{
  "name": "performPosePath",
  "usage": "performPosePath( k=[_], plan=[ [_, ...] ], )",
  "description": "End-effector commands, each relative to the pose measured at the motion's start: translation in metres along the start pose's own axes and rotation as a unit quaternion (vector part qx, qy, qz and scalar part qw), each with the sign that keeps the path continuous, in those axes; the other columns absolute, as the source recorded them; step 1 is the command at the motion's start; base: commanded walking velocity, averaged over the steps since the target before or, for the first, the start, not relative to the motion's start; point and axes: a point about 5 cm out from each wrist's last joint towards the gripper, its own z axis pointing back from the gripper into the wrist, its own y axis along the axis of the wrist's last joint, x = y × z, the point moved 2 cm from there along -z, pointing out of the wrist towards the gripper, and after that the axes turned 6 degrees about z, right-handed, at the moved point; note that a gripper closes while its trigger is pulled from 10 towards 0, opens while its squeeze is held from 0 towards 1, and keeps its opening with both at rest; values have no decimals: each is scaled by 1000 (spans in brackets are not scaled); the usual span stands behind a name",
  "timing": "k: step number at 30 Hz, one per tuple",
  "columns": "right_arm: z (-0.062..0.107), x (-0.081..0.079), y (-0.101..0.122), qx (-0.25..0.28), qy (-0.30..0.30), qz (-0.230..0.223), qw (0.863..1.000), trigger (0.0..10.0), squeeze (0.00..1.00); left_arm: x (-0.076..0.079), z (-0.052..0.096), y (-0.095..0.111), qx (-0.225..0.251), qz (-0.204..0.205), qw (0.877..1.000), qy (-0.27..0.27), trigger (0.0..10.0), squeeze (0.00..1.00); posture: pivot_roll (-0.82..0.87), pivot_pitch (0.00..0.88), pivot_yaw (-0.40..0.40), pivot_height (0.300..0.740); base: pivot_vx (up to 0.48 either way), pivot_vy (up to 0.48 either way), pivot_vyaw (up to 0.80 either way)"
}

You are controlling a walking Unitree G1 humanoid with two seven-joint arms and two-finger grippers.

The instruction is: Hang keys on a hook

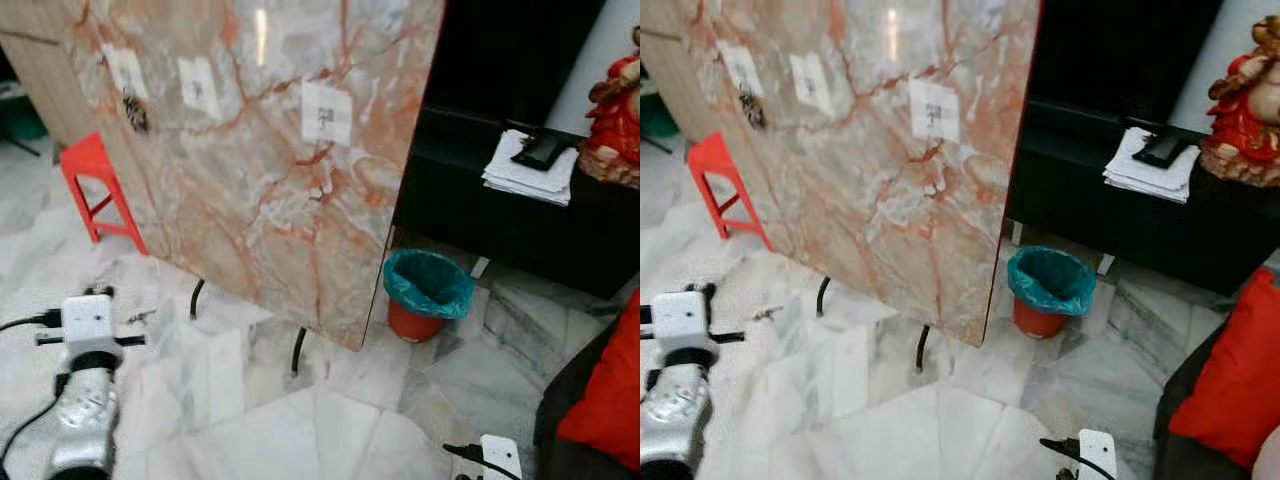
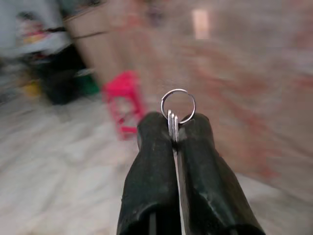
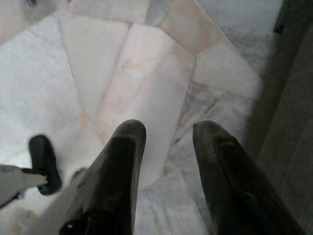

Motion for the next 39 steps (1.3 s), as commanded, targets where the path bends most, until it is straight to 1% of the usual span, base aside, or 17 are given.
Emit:
performPosePath(
  k=[1, 2, 3, 4, 5, 8, 10, 12, 15, 18, 22, 25, 29, 32, 39],
  plan=[
    [0, 4, 0, -1, -5, 5, 1000, 10000, 0, 15, 1, 13, 24, -8, 999, -42, 10000, 0, 12, 0, -64, 740, 0, 0, 0],
    [1, 4, 0, -1, -5, 6, 1000, 10000, 0, 21, 4, 18, 32, 3, 998, -55, 10000, 0, 13, 0, -64, 740, 0, 0, 0],
    [1, 5, -1, -1, -5, 6, 1000, 10000, 0, 35, 10, 26, 37, 30, 996, -80, 10000, 0, 13, 0, -63, 740, 0, 0, 0],
    [1, 5, -1, -1, -5, 6, 1000, 10000, 0, 35, 10, 26, 37, 30, 996, -80, 10000, 0, 13, 0, -63, 740, 0, 0, 0],
    [1, 5, -1, -1, -6, 6, 1000, 10000, 0, 46, 19, 36, 49, 43, 992, -108, 10000, 0, 11, 0, -62, 740, 0, 0, 0],
    [1, 6, 0, 3, -6, 1, 1000, 10000, 0, 53, 30, 48, 57, 60, 990, -113, 10000, 0, 10, 0, -62, 740, 0, 0, 0],
    [1, 6, 0, 4, -5, 1, 1000, 10000, 0, 55, 34, 50, 53, 70, 990, -109, 10000, 0, 10, 0, -62, 740, 0, 0, 0],
    [1, 6, 0, 3, -4, 7, 1000, 10000, 0, 58, 37, 51, 41, 81, 988, -122, 10000, 0, 10, 0, -62, 740, 0, 0, 0],
    [1, 5, 0, 3, -4, 8, 1000, 10000, 0, 59, 38, 54, 34, 91, 986, -137, 10000, 0, 18, 0, -66, 740, 0, 0, 0],
    [1, 5, 0, 5, -4, 6, 1000, 10000, 0, 55, 37, 56, 23, 105, 986, -128, 10000, 0, 11, 0, -60, 740, 0, 0, 0],
    [1, 5, -1, -2, -2, 16, 1000, 10000, 0, 52, 33, 60, 16, 131, 984, -123, 10000, 0, 11, 0, -60, 740, 0, 0, 0],
    [1, 5, -2, -4, -2, 17, 1000, 10000, 0, 52, 30, 66, 22, 126, 983, -129, 10000, 0, 21, 0, -63, 740, 0, 0, 0],
    [1, 5, -2, -4, -1, 19, 1000, 10000, 0, 50, 28, 71, 24, 137, 982, -126, 10000, 0, 20, 0, -61, 740, 180, 0, 0],
    [1, 4, -3, -4, 1, 20, 1000, 10000, 0, 53, 25, 75, 24, 138, 981, -136, 10000, 0, 18, 0, -57, 740, 247, 0, 0],
    [1, 3, -3, -6, 3, 23, 1000, 10000, 0, 56, 23, 78, 24, 142, 979, -142, 10000, 0, 18, 0, -54, 740, 268, 0, 0]
  ],
)
